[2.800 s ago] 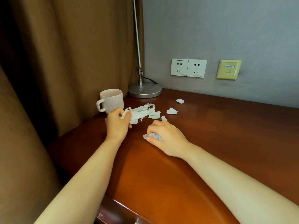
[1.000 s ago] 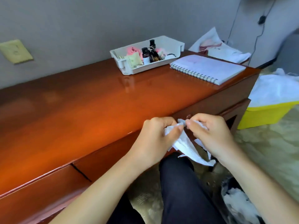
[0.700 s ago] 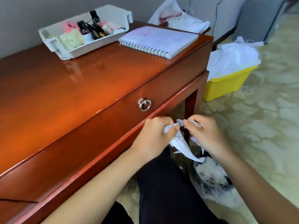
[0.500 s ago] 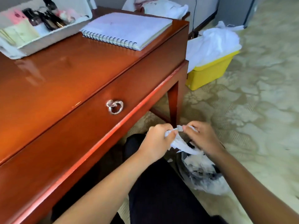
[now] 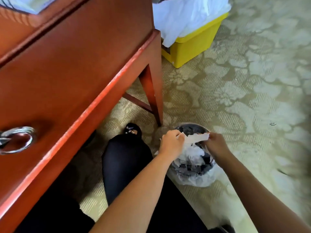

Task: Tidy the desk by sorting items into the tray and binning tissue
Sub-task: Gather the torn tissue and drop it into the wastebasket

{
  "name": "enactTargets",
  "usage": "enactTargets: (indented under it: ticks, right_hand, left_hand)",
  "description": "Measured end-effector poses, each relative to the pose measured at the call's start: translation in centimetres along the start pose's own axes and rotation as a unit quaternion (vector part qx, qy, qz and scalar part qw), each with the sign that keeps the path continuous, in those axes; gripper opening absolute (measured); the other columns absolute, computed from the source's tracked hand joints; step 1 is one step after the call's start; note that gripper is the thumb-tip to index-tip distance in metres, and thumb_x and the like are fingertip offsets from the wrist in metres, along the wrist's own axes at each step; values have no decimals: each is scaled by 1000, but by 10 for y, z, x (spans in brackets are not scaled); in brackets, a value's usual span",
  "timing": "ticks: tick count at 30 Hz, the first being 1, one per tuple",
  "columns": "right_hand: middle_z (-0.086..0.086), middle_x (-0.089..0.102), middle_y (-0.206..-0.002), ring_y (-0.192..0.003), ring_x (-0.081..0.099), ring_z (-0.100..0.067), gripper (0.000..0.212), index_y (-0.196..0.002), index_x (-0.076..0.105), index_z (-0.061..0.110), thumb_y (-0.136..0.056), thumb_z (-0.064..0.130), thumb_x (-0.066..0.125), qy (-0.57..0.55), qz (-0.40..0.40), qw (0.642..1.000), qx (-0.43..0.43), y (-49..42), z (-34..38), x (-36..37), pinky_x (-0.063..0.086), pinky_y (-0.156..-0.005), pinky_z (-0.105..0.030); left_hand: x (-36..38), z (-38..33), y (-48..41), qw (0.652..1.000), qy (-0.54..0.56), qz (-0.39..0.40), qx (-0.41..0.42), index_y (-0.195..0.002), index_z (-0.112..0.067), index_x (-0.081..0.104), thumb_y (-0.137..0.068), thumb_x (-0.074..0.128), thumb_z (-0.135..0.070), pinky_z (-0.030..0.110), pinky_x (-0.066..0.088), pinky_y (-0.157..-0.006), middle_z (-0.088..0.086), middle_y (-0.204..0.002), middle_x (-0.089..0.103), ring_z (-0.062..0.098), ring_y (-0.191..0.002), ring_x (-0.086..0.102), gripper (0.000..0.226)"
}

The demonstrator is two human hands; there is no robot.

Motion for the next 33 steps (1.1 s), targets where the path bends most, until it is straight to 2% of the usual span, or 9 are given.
enactTargets:
  ticks: [5, 7, 10, 12, 17, 21, 25, 30, 33]
  right_hand:
    - [-12, 43, -53, -55, 39, -21, 42, -49, 45, 8, -89, 10, 56, -21, -34, 996, 77, -23, -39, -6, 31, -52, -25]
    - [-7, 42, -46, -49, 36, -19, 43, -48, 43, 7, -89, 7, 53, -23, -32, 994, 104, -28, -51, -3, 30, -52, -23]
    - [-7, 36, -47, -49, 29, -18, 45, -47, 40, 9, -91, 8, 53, -12, -26, 991, 129, -35, -65, 6, 26, -52, -24]
    - [-10, 40, -53, -51, 33, -21, 45, -49, 44, 9, -93, 11, 53, -9, -28, 990, 138, -39, -70, 12, 27, -53, -27]
    - [-16, 50, -69, -64, 40, -24, 36, -58, 50, 7, -93, 14, 50, -16, -31, 987, 155, -44, -72, 23, 31, -57, -28]
    - [-16, 58, -87, -75, 55, -25, 23, -90, 62, 5, -98, 17, 45, -33, -1, 984, 175, -42, -72, 30, 46, -57, -27]
    - [-21, 57, -110, -102, 58, -31, 28, -114, 58, 3, -100, 15, 38, -54, 25, 982, 180, -35, -68, 33, 51, -79, -38]
    - [-12, 58, -117, -98, 59, -26, 32, -126, 54, 6, -99, 13, 39, -7, 39, 987, 155, -22, -51, 32, 50, -88, -42]
    - [-11, 60, -107, -93, 60, -25, 28, -117, 58, 5, -98, 13, 40, 28, 52, 990, 130, -9, -35, 30, 50, -85, -41]
  left_hand:
    - [27, 34, -30, 993, -43, 25, -105, -55, -14, 29, -97, 42, -23, 32, 31, -61, 5, -55, 32, 24, -51, 34, 46]
    - [35, 43, -34, 988, -49, 35, -144, -54, -12, 38, -98, 41, -21, 37, 38, -65, 7, -59, 39, 30, -62, 47, 45]
    - [45, 56, -43, 978, -8, 24, -208, -96, 7, 65, -98, 40, -17, 44, 45, -85, 22, -103, 62, 36, -112, 52, 35]
    - [50, 61, -46, 972, 7, -6, -237, -108, 12, 61, -98, 41, -14, 46, 47, -86, 28, -114, 61, 38, -110, 56, 35]
    - [66, 65, -43, 952, 101, -24, -289, -111, 13, 59, -95, 44, -12, 44, 48, -88, 30, -119, 60, 40, -109, 58, 34]
    - [76, 61, -40, 925, 176, 71, -330, -126, 5, 52, -96, 40, -22, 38, 45, -96, 23, -130, 55, 35, -117, 53, 41]
    - [70, 59, -35, 909, 200, 104, -352, -138, 1, 40, -99, 36, -20, 33, 40, -98, 19, -142, 42, 33, -128, 43, 45]
    - [46, 44, -25, 957, 122, 107, -239, -124, 5, 55, -99, 38, -13, 35, 42, -96, 23, -129, 56, 34, -121, 52, 35]
    - [37, 30, -13, 970, 59, 142, -187, -79, -8, 55, -96, 34, -12, 35, 36, -66, 14, -83, 52, 26, -72, 50, 28]
Point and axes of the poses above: each hand's wrist, its own y-axis away from the middle knuckle, its own x-axis out of the palm, z = x × y, the point moved 6 cm from there along -y, towards the middle knuckle
